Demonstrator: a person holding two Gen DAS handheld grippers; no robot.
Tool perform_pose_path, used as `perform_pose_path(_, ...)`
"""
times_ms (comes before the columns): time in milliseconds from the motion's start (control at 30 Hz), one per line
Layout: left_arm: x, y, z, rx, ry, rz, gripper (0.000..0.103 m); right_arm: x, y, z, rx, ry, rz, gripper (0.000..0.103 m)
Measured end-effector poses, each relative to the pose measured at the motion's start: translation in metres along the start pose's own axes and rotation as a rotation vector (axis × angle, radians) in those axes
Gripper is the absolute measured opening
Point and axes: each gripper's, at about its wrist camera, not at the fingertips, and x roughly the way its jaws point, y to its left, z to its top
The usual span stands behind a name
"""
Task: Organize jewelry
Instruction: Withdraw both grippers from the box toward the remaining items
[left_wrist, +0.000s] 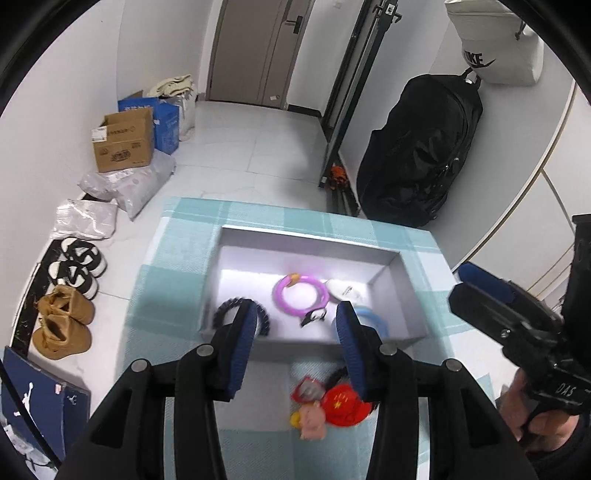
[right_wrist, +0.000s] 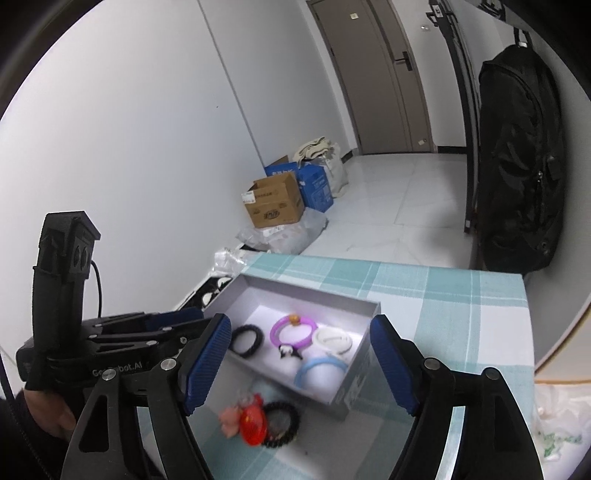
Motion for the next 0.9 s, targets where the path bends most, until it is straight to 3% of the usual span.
perform_pose_path(333,-0.027,0.008,-0.022,-0.064,-0.088,0.095,0.04,-0.014,0.021,-0.027,-0.042,0.023,-0.022,0.08)
perform_pose_path(467,-0.026,0.012,-0.03,-0.097,-0.067,0.111,0.042,-0.015,0.029,-0.042,-0.055,0.052,-0.021,0.08)
perform_pose_path(533,-0.025,0.013,-0.037,-0.104,-0.059,0.126,0.058,-0.014,0.032,-0.049,-0.067,0.07,-0.028,0.08)
perform_pose_path(567,-0.024,0.014,-0.04,-0.107,-0.058,0.136,0.061,-0.012,0.034,-0.052,-0.073,0.08,-0.032,0.08)
perform_pose_path(900,-0.014,0.02,-0.053,-0.066,0.014,0.114,0.062,0.013,0.042,-0.072,-0.092,0.177,-0.026,0.079)
